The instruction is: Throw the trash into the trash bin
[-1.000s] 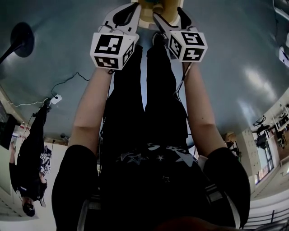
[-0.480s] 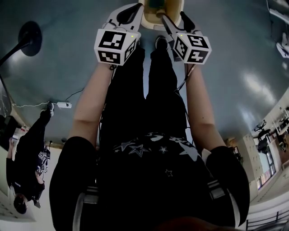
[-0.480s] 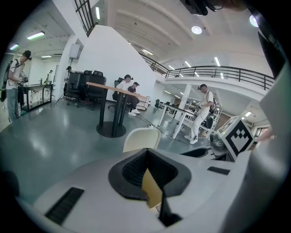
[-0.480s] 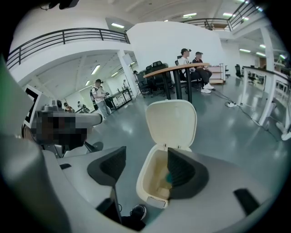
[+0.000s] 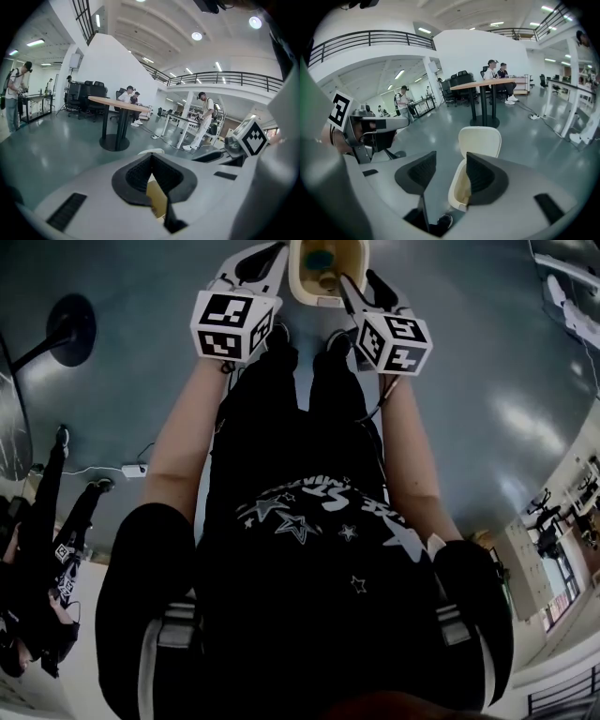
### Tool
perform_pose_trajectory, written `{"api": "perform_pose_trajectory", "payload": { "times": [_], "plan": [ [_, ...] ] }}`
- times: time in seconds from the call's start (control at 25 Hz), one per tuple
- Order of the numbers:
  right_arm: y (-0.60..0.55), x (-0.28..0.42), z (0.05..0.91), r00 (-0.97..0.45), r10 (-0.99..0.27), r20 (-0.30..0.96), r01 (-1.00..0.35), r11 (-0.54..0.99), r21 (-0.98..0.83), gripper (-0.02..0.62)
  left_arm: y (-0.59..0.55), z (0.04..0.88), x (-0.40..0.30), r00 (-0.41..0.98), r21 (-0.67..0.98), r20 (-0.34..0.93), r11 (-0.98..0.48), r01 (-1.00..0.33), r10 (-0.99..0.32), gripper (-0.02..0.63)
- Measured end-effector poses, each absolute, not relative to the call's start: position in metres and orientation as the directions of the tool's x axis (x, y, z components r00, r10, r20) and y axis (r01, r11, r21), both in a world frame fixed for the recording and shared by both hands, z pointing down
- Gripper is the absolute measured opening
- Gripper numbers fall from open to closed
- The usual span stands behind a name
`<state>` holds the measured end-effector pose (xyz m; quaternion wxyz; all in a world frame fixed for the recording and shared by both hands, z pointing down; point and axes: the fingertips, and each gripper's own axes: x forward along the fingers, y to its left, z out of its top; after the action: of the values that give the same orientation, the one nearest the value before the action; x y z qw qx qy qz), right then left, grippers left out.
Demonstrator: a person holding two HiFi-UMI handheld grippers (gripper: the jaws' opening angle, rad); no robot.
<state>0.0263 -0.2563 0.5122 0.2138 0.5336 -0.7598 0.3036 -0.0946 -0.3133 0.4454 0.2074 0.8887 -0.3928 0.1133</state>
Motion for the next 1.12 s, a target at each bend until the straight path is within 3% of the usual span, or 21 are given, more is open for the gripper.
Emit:
{"api": "perform_pose_trajectory", "payload": {
  "times": [0.56, 1.12],
  "plan": [
    [-0.219, 0.049, 0.425, -0.384, -0.733, 0.562, -0.923, 0.301, -0.24, 0.148, -0.257, 0.363, -0.105, 0.608, 0.201, 0.314, -0.574, -0.793, -0.73, 0.009],
    [-0.08, 0.117, 0.382, -0.414, -0.781, 0.469, -0.907, 0.31, -0.284, 0.086, -0.124, 0.297, -0.057, 0.592, 0.13, 0.218, -0.578, -0.806, -0.776, 0.009]
  ]
}}
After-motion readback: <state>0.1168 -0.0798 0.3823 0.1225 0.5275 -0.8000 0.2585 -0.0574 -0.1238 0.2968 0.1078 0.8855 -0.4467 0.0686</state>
